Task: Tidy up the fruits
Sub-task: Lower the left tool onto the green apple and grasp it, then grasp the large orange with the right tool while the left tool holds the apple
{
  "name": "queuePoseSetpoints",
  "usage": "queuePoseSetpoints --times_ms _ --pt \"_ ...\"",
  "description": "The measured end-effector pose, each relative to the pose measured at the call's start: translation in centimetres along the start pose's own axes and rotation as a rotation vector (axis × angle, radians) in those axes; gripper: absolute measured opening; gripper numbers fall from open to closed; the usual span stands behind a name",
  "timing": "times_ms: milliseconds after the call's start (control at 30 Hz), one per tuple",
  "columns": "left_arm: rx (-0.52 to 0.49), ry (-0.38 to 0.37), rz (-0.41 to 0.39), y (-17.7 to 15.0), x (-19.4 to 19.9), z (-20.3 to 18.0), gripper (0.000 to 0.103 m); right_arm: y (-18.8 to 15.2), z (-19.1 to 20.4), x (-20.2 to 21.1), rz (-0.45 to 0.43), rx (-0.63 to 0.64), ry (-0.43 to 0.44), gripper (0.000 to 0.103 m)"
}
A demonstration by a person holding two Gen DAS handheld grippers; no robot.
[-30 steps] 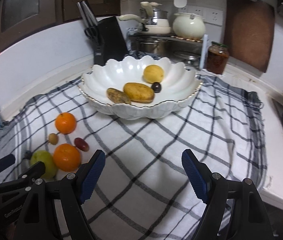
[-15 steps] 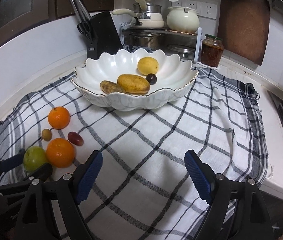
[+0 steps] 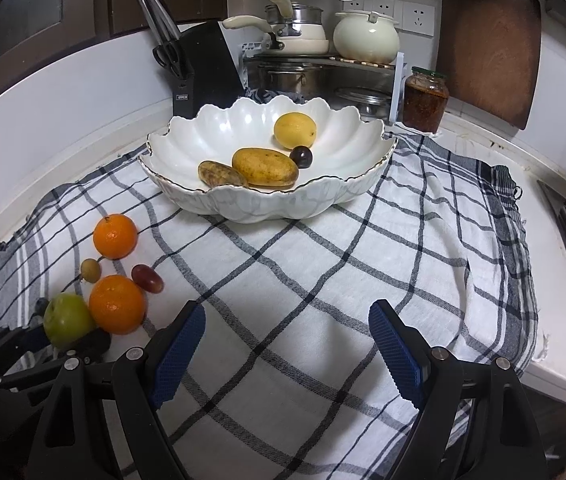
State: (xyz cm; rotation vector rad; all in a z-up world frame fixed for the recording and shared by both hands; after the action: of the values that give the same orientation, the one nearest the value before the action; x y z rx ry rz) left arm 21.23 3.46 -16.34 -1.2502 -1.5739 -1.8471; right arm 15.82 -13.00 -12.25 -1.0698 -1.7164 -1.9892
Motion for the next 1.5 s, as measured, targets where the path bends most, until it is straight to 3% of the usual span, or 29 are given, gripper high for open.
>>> queuePoseSetpoints --times_ms 433,700,1033,1200,1367,1500 --pt "0.078 0.114 -0.077 -0.6 4.2 1.9 0.047 0.6 1.4 0.7 -0.034 0.059 0.111 0.085" --pt "0.186 0.198 -0.104 -1.7 5.7 4.6 0.047 0.5 5.4 0.0 -0.006 0.157 0.269 0.085" --pt "0.293 0.256 -0.099 -3.1 6.0 7.9 0.047 -0.2 10.1 -1.5 0.03 0.263 0.333 0.083" --pt "0.303 0.263 -0.102 -3.1 6.1 8.3 0.047 -0.2 11.0 -2.6 0.069 0.273 0.343 0.067" --pt "0.306 0.26 -0.104 -2.9 5.9 8.5 0.047 -0.8 11.7 -3.5 0.104 0.289 0.353 0.06" --pt "0.303 0.265 -0.106 -2.8 5.9 8.5 0.047 -1.2 12.0 -4.2 0.131 0.291 0.363 0.047"
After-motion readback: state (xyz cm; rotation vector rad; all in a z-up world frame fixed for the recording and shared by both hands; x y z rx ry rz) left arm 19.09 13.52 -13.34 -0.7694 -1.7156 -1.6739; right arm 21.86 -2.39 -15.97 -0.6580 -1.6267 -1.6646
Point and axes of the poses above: each gripper's, at about its wrist camera, not at the fingertips, and x roughly against the way its jaws point, z to its left, y to its top, the point moved 4 cm from there along -x, roughly the way its jaws point
